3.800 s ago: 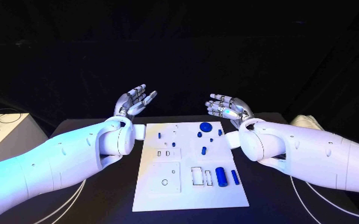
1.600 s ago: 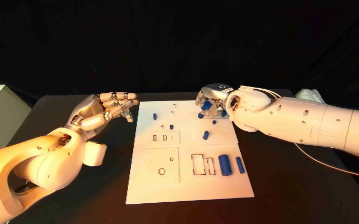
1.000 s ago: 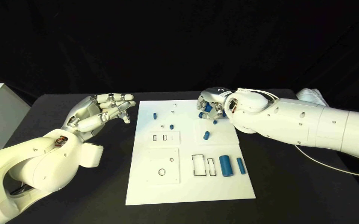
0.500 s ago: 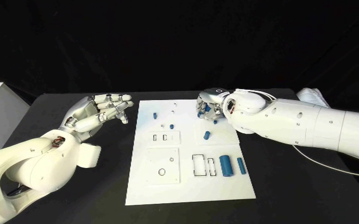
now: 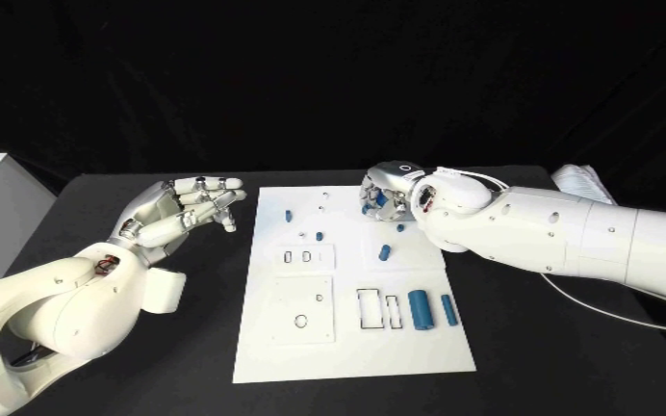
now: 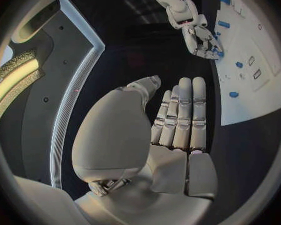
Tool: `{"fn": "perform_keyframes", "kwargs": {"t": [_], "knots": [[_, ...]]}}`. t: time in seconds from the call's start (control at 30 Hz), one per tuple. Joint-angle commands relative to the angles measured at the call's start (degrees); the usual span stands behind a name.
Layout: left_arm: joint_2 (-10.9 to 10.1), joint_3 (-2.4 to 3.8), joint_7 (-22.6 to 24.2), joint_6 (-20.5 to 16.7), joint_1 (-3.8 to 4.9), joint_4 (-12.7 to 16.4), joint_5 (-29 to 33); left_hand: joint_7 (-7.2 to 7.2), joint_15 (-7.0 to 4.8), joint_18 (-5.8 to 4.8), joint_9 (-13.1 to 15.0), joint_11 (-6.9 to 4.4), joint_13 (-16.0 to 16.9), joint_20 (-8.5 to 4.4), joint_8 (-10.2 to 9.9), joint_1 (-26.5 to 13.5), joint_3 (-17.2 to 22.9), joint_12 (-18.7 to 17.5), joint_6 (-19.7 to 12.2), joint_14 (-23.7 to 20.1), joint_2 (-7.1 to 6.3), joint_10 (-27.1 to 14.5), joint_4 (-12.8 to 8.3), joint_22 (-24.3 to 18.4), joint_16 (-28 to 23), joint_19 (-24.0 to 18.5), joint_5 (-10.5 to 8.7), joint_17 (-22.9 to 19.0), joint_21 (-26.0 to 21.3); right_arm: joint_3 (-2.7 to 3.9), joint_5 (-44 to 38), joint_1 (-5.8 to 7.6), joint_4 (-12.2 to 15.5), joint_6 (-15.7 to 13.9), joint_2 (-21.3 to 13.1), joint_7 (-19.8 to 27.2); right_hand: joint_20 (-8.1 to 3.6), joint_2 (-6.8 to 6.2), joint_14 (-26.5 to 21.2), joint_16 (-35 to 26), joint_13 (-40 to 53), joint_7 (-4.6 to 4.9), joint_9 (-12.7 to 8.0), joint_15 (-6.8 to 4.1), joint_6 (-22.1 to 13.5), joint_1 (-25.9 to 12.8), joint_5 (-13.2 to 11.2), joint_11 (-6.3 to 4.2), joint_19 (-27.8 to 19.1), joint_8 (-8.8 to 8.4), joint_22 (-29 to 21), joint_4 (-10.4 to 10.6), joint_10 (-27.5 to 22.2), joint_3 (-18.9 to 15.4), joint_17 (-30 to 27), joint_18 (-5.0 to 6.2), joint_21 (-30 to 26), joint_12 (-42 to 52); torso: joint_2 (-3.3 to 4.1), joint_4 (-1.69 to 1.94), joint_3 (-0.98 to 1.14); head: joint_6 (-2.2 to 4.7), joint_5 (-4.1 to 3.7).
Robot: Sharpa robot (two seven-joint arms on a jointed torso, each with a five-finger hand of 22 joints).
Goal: Assemble the parts on the task board
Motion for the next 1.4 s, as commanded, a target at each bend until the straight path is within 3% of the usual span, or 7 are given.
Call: {"fn": "perform_keyframes", "kwargs": {"t": [0.03, 0.27, 0.5, 0.67, 0.93, 1.03, 1.4], "knots": [[0.0, 0.05, -0.1, 1.0, 0.15, -0.1, -0.2, -0.08, -0.02, 0.25, 0.1, -0.06, 0.0, 0.09, -0.2, -0.4, 0.3, -0.3, -0.3, -0.2, 0.02, -0.5, -0.1, 0.0, 0.2, -0.5, -0.27, 0.1, 0.2, 0.22, -0.5, 0.06, 0.5, -5.6, 0.5, -2.3, -0.25, 1.35, 1.9, 0.0, 0.1, -0.01, 2.1, -0.29, 0.1, 0.7, 0.5, -1.42, -0.2, 0.39, 0.1, -0.1, 1.7, 0.2, -0.4, -0.8, -0.2, 0.0, 0.02, 0.09, -0.05, 0.13, 0.0], [0.2, 0.05, 0.0, 1.2, 0.15, -0.2, -0.2, -0.04, 0.06, 0.25, 0.1, -0.01, 0.0, 0.18, -0.3, -0.9, 0.2, -0.2, -0.4, -0.4, -0.17, -0.6, -0.1, 0.2, 0.4, -0.7, -0.36, 0.1, 0.5, 0.64, -0.6, 0.21, -0.5, -9.2, 3.3, -4.2, -0.25, 1.14, 1.8, -0.1, 0.1, 0.07, 2.4, -0.25, -0.2, 0.7, 0.8, -1.38, -0.2, 0.49, 0.1, -0.3, 1.6, 0.3, -0.7, -0.79, -0.3, -0.2, 0.12, 0.39, -0.1, 0.28, -0.18], [0.3, 0.05, 0.0, 1.2, 0.15, -0.3, -0.2, -0.03, 0.07, 0.25, 0.2, 0.0, 0.0, 0.2, -0.3, -1.0, 0.2, -0.2, -0.4, -0.4, -0.2, -0.6, 0.0, 0.3, 0.4, -0.8, -0.36, 0.1, 0.6, 0.83, -0.8, 0.26, -3.7, -10.6, 7.2, -4.9, -0.22, 0.85, 1.8, 0.0, 0.1, 0.2, 2.6, -0.2, -0.5, 0.7, 1.0, -1.27, -0.2, 0.49, 0.2, -0.5, 1.4, 0.4, -0.5, -0.82, -0.2, -0.4, 0.19, 0.45, -0.23, 0.36, -0.15], [0.4, 0.05, -0.1, 1.2, 0.15, -0.3, -0.2, -0.03, 0.07, 0.25, 0.2, 0.0, 0.0, 0.21, -0.3, -1.0, 0.2, -0.2, -0.4, -0.4, -0.19, -0.7, 0.0, 0.3, 0.5, -0.8, -0.36, 0.1, 0.6, 0.86, -0.8, 0.15, -6.6, -10.6, 9.7, -4.8, -0.21, 0.75, 1.8, 0.1, 0.2, 0.27, 2.7, -0.16, -0.7, 0.7, 1.0, -1.23, -0.2, 0.47, 0.2, -0.5, 1.3, 0.5, -0.5, -0.83, -0.2, -0.5, 0.28, 0.59, -0.15, 0.33, -0.1], [0.3, 0.05, -0.3, 1.3, 0.34, -0.1, -0.2, -0.03, 0.07, 0.25, 0.2, 0.0, 0.0, 0.21, -0.3, -1.0, 0.2, -0.2, -0.4, -0.4, -0.19, -0.7, 0.0, 0.3, 0.5, -0.8, -0.36, 0.1, 0.6, 0.86, -0.7, -0.4, -9.6, -10.3, 12.1, -5.3, -0.16, 0.62, 1.8, 0.1, 0.2, 0.37, 2.8, -0.09, -0.9, 0.5, 1.1, -1.12, -0.3, 0.44, 0.0, -0.6, 1.2, 0.5, -0.6, -0.77, -0.4, -0.6, 0.6, 0.82, -0.24, 0.29, -0.13], [0.2, 0.05, -0.4, 1.3, 0.41, -0.1, -0.2, -0.04, 0.07, 0.26, 0.2, 0.0, 0.0, 0.22, -0.3, -1.0, 0.2, -0.2, -0.5, -0.4, -0.17, -0.7, -0.1, 0.3, 0.5, -0.9, -0.35, 0.1, 0.6, 0.85, -0.5, -0.57, -10.0, -10.0, 12.5, -5.4, -0.15, 0.61, 1.8, 0.1, 0.2, 0.39, 2.8, -0.08, -0.9, 0.5, 1.1, -1.11, -0.4, 0.43, -0.1, -0.5, 1.2, 0.5, -0.6, -0.75, -0.4, -0.6, 0.63, 1.05, -0.33, 0.15, -0.19], [0.1, 0.05, -0.4, 1.2, 0.89, -0.2, -0.2, -0.04, 0.07, 0.26, 0.2, 0.0, 0.0, 0.22, -0.3, -1.0, 0.2, -0.2, -0.5, -0.4, -0.16, -0.7, -0.1, 0.3, 0.5, -0.9, -0.35, 0.1, 0.6, 0.84, -0.3, -0.89, -9.6, -9.1, 12.9, -5.4, -0.13, 0.55, 1.8, 0.1, 0.2, 0.45, 2.9, -0.04, -1.1, 0.4, 1.2, -1.06, -0.4, 0.42, -0.1, -0.5, 1.1, 0.5, -0.7, -0.76, -0.4, -0.7, 0.88, 1.04, -0.39, 0.03, -0.16]]}}
